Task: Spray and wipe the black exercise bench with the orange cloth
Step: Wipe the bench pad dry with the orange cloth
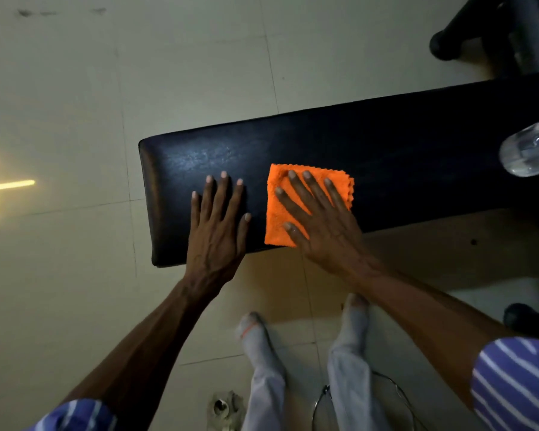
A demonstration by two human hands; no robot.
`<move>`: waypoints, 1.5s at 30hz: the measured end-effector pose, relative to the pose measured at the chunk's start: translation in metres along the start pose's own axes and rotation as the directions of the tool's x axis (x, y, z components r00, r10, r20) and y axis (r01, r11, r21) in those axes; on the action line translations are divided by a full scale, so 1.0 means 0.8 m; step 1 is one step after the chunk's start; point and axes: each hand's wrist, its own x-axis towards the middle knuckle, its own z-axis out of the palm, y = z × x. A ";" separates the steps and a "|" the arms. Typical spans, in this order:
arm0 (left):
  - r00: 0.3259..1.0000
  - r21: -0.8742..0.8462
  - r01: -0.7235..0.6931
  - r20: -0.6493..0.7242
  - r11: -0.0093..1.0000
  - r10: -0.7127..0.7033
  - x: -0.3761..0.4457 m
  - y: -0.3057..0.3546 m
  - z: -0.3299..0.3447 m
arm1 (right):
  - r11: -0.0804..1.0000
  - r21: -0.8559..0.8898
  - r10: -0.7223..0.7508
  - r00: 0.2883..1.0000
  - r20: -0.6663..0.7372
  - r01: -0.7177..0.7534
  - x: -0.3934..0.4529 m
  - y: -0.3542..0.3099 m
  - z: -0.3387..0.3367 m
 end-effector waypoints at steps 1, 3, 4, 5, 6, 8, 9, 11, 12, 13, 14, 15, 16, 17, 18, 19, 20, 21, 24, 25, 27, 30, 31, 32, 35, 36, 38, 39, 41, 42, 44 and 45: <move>1.000 0.003 0.009 0.003 1.000 -0.009 0.001 0.000 0.001 | 1.000 -0.009 -0.013 1.000 0.019 0.013 0.004 0.017 -0.005; 1.000 0.050 0.017 -0.004 0.999 -0.017 0.002 0.000 0.007 | 0.998 0.004 0.067 0.998 -0.010 -0.067 0.014 0.040 -0.011; 1.000 0.084 0.013 -0.013 0.996 -0.012 0.002 0.000 0.012 | 0.989 0.020 0.148 0.988 -0.044 -0.147 0.019 0.041 -0.011; 1.000 0.114 0.011 -0.024 0.993 -0.008 0.001 -0.001 0.016 | 0.970 0.040 0.241 0.968 -0.076 -0.239 0.025 0.031 -0.010; 0.999 0.136 0.016 -0.036 0.991 -0.011 0.001 -0.002 0.020 | 0.943 0.060 0.332 0.938 -0.102 -0.327 0.030 0.013 -0.007; 0.998 0.153 0.032 -0.049 0.988 -0.024 0.001 -0.001 0.023 | 0.904 0.088 0.427 0.897 -0.119 -0.419 0.027 -0.031 0.003; 0.999 0.151 0.032 -0.045 0.988 -0.026 0.001 0.000 0.022 | 0.910 0.093 0.412 0.905 -0.108 -0.404 0.018 -0.048 0.007; 0.999 0.135 0.026 -0.024 0.990 -0.023 0.002 0.002 0.018 | 0.956 0.076 0.290 0.954 -0.071 -0.285 -0.012 -0.057 0.011; 1.000 0.123 0.028 -0.010 0.992 -0.027 0.002 0.002 0.015 | 0.977 0.061 0.209 0.976 -0.054 -0.206 -0.025 -0.047 0.011; 0.999 0.108 0.034 0.002 0.994 -0.035 0.002 0.003 0.012 | 0.989 0.050 0.138 0.990 -0.034 -0.136 -0.035 -0.031 0.008; 0.999 0.094 0.043 0.009 0.995 -0.044 0.002 0.004 0.009 | 0.994 0.045 0.097 0.995 -0.016 -0.096 -0.041 -0.011 0.004; 0.999 0.085 0.051 0.012 0.995 -0.052 0.004 0.005 0.006 | 0.994 0.048 0.097 0.995 -0.005 -0.097 -0.043 0.010 0.000; 0.998 0.079 0.055 0.011 0.995 -0.056 0.008 0.007 0.005 | 0.989 0.056 0.138 0.990 -0.008 -0.137 -0.041 0.031 -0.004; 0.999 0.073 0.050 0.006 0.996 -0.051 0.013 0.011 0.006 | 0.976 0.062 0.211 0.977 -0.018 -0.209 -0.035 0.049 -0.007; 0.999 0.069 0.040 0.005 0.997 -0.041 0.020 0.015 0.009 | 0.953 0.068 0.299 0.954 -0.037 -0.296 -0.025 0.061 -0.011; 1.000 0.071 0.030 0.006 0.997 -0.031 0.025 0.020 0.013 | 0.921 0.079 0.387 0.921 -0.053 -0.382 -0.013 0.064 -0.015; 1.000 0.085 0.026 0.008 0.996 -0.027 0.029 0.025 0.017 | 0.888 0.092 0.458 0.886 -0.068 -0.451 -0.001 0.058 -0.016; 1.000 0.107 0.028 0.004 0.994 -0.029 0.031 0.028 0.022 | 0.865 0.102 0.499 0.862 -0.084 -0.491 0.008 0.044 -0.015; 0.999 0.150 0.034 -0.019 0.988 -0.032 0.032 0.029 0.030 | 0.898 0.099 0.439 0.891 -0.118 -0.430 0.009 -0.010 -0.003; 1.000 0.149 0.028 -0.016 0.988 -0.026 0.032 0.027 0.029 | 0.924 0.084 0.381 0.919 -0.105 -0.374 0.001 -0.022 0.001; 1.000 0.137 0.016 -0.004 0.990 -0.015 0.032 0.025 0.027 | 0.968 0.052 0.248 0.966 -0.074 -0.244 -0.021 -0.017 0.004; 1.000 0.124 0.030 -0.004 0.992 -0.030 0.033 0.027 0.024 | 0.996 0.018 0.084 0.996 -0.033 -0.084 -0.038 0.037 -0.005; 0.999 0.127 0.036 -0.011 0.991 -0.035 0.033 0.029 0.025 | 0.995 0.023 0.095 0.995 -0.039 -0.094 -0.036 0.057 -0.008; 0.999 0.136 0.039 -0.018 0.990 -0.037 0.032 0.030 0.026 | 0.987 0.042 0.154 0.986 -0.063 -0.152 -0.032 0.073 -0.011; 0.999 0.161 0.046 -0.031 0.986 -0.041 0.032 0.030 0.031 | 0.901 0.112 0.432 0.895 -0.115 -0.420 -0.010 0.056 -0.011; 0.999 0.164 0.045 -0.033 0.986 -0.040 0.032 0.029 0.031 | 0.880 0.118 0.473 0.873 -0.124 -0.460 -0.007 0.038 -0.009; 0.999 0.162 0.039 -0.018 0.986 -0.036 0.032 0.031 0.028 | 0.907 0.106 0.417 0.903 -0.105 -0.407 -0.022 0.012 -0.002; 0.999 0.155 0.039 -0.009 0.987 -0.038 0.033 0.033 0.025 | 0.937 0.094 0.343 0.936 -0.083 -0.336 -0.035 0.013 -0.002; 0.999 0.128 0.044 0.013 0.991 -0.046 0.034 0.035 0.018 | 0.980 0.078 0.184 0.982 -0.036 -0.181 -0.055 0.041 -0.009; 0.999 0.114 0.034 0.027 0.993 -0.038 0.034 0.036 0.015 | 0.990 0.058 0.132 0.991 -0.020 -0.130 -0.058 0.061 -0.014; 0.999 0.113 -0.019 0.040 0.993 0.015 0.035 0.043 0.012 | 0.985 0.042 0.169 0.985 -0.030 -0.168 -0.054 0.101 -0.020; 0.998 0.120 -0.050 0.042 0.992 0.045 0.037 0.047 0.012 | 0.965 0.054 0.259 0.964 -0.056 -0.257 -0.048 0.113 -0.022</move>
